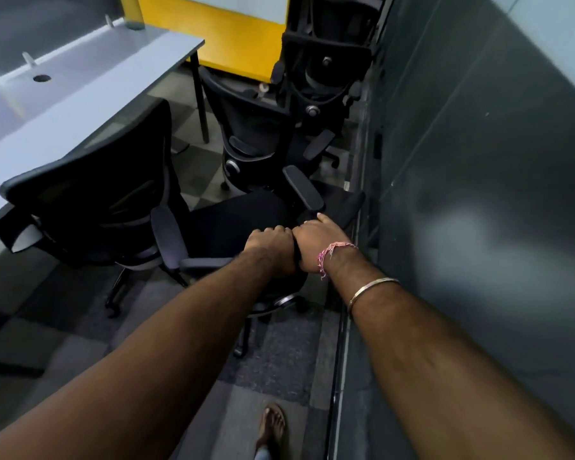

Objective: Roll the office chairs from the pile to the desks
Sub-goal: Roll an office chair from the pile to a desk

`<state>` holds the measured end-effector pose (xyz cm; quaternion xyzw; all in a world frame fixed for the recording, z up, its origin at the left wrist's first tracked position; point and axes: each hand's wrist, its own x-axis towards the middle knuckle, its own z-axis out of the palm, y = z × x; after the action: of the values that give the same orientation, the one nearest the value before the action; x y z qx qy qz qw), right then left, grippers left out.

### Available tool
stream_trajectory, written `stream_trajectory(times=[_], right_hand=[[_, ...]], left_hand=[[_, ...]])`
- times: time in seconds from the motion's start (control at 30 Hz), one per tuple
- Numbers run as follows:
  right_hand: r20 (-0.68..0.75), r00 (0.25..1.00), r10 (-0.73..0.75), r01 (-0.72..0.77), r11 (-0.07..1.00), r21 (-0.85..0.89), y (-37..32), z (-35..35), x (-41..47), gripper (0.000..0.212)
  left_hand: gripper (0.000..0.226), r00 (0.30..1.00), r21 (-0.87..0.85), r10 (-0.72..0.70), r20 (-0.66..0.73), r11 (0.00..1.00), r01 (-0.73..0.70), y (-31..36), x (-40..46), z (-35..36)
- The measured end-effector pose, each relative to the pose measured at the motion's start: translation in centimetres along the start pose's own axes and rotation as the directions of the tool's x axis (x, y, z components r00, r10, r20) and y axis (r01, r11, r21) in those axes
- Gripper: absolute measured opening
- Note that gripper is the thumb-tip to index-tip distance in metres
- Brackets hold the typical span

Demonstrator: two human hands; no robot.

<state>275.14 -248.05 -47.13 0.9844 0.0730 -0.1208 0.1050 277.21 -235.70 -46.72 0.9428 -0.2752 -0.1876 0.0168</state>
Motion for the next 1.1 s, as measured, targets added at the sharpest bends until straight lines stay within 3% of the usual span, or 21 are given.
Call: stream_trajectory(times=[0.17,0.37,0.77,1.1], right_hand=[[-0.012,0.997,-0.070,0.070,0.997,-0.009,0.9,1.1,1.1,0.016],[-0.088,0.993,-0.081,0.079,0.997,-0.025,0.6,1.8,0.7,0.011],[-0.044,0.995,-0.086,0.088,0.995,0.048,-5.5,1.2,-3.9,0.010],[-0.115,0.982,-0.147,0.159,0.982,0.102,-14.1,1.4,-12.3,0.033]], left_hand=[[0.033,0.993,-0.102,-0.062,0.101,0.992,0.072,1.0,1.0,0.0],[0.019,0.994,-0.065,-0.081,0.074,0.994,0.086,1.3,0.5,0.4],[0.016,0.989,0.007,-0.141,-0.044,0.990,0.142,-0.7,-6.4,3.8],[0.018,0.993,0.097,-0.114,-0.019,0.989,0.115,-2.8,-17.6,6.8]])
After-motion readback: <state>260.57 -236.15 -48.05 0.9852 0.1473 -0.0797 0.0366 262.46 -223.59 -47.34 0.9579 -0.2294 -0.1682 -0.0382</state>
